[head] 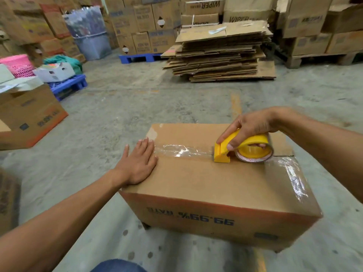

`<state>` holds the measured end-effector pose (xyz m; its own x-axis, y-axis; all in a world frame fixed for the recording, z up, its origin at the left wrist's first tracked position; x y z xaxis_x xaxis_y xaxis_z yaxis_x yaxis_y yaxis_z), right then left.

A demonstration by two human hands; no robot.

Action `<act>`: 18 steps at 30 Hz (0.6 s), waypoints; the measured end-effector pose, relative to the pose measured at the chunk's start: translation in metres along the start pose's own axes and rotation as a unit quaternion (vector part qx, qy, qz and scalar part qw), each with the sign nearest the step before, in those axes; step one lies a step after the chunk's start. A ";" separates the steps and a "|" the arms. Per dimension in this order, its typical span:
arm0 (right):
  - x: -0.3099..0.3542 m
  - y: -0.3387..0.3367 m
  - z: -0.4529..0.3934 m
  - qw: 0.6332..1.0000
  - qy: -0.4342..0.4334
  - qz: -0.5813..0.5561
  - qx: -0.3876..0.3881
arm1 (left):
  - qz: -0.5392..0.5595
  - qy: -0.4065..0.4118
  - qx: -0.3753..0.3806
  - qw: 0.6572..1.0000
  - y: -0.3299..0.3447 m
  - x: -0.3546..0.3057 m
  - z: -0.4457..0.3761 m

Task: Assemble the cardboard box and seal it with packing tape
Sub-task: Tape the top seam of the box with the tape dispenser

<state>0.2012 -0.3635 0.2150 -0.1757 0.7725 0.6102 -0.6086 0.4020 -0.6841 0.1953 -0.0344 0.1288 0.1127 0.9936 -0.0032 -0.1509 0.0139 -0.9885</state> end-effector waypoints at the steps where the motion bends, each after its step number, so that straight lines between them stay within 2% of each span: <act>1: 0.001 0.000 -0.002 1.000 0.000 0.014 -0.002 | -0.019 0.006 -0.010 1.000 -0.005 -0.011 0.001; 4: 0.002 0.000 -0.003 1.000 0.005 0.008 -0.008 | -0.028 0.105 -0.036 0.993 -0.017 -0.076 0.009; 7: 0.004 0.000 -0.001 1.000 0.002 0.004 -0.006 | -0.001 0.178 -0.001 0.984 -0.010 -0.145 0.009; 9: 0.004 0.001 0.003 1.000 -0.003 -0.006 -0.006 | 0.024 0.179 0.004 0.984 0.000 -0.164 0.005; 12: 0.002 -0.002 0.006 1.000 -0.010 -0.008 -0.014 | 0.039 0.168 -0.023 0.985 0.009 -0.162 0.002; 15: -0.003 -0.002 0.011 1.000 -0.010 -0.026 0.010 | 0.035 0.169 -0.025 0.985 0.011 -0.160 0.003; 18: -0.027 -0.013 0.038 1.000 0.016 0.007 0.008 | 0.035 0.166 -0.021 0.985 0.011 -0.161 0.002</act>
<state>0.1838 -0.4080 0.2226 -0.1597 0.7939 0.5866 -0.6183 0.3828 -0.6864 0.1738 -0.1936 0.1189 0.4190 0.9009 -0.1136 -0.1299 -0.0643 -0.9894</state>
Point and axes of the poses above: each hand's wrist, its own z-axis away from the middle knuckle, its own y-axis out of the palm, x = y × z, the point moved 5 cm from there along -z, towards the middle knuckle, and after that the axes turned 8 degrees about -y, right-handed, at the moved point
